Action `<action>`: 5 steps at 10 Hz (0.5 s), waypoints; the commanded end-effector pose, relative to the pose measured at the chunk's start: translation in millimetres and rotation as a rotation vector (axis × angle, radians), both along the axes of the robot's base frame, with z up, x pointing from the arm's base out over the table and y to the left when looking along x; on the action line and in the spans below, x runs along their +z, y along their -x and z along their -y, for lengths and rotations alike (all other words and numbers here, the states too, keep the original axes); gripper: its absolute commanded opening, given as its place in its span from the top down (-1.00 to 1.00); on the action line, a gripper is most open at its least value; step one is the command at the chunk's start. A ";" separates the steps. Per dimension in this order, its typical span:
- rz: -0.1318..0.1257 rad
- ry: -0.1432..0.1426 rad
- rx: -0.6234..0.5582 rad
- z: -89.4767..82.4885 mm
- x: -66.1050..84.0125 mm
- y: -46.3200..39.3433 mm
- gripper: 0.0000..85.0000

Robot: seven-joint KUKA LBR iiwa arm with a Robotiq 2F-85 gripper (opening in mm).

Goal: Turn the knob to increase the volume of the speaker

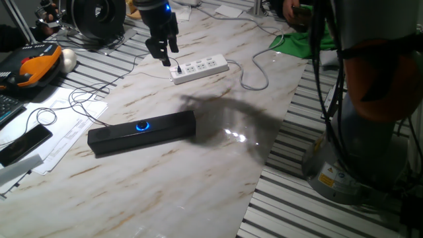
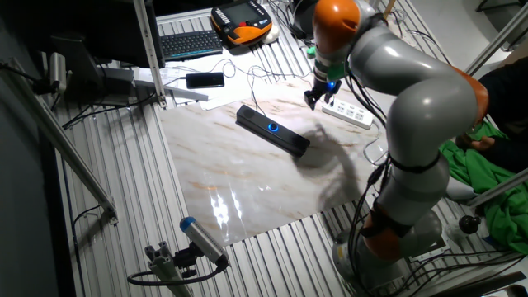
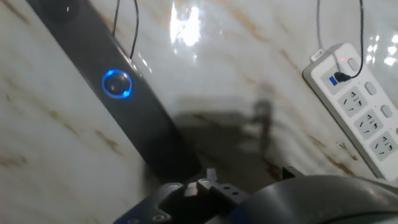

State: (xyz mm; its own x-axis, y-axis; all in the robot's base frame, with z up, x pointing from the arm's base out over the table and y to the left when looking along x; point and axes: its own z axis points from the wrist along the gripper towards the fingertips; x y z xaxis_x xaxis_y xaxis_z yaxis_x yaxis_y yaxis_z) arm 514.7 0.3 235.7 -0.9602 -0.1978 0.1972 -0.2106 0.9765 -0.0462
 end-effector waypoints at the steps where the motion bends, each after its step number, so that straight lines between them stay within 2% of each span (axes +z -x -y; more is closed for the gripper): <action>1: -0.149 0.046 0.204 0.2 0.1 -0.1 1.00; 5: -0.140 0.041 0.189 0.7 -0.1 0.0 1.00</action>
State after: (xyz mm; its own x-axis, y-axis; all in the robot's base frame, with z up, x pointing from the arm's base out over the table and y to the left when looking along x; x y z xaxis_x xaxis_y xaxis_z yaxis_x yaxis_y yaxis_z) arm 514.6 -0.5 235.2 -0.8769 -0.3430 0.3368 -0.3781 0.9248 -0.0425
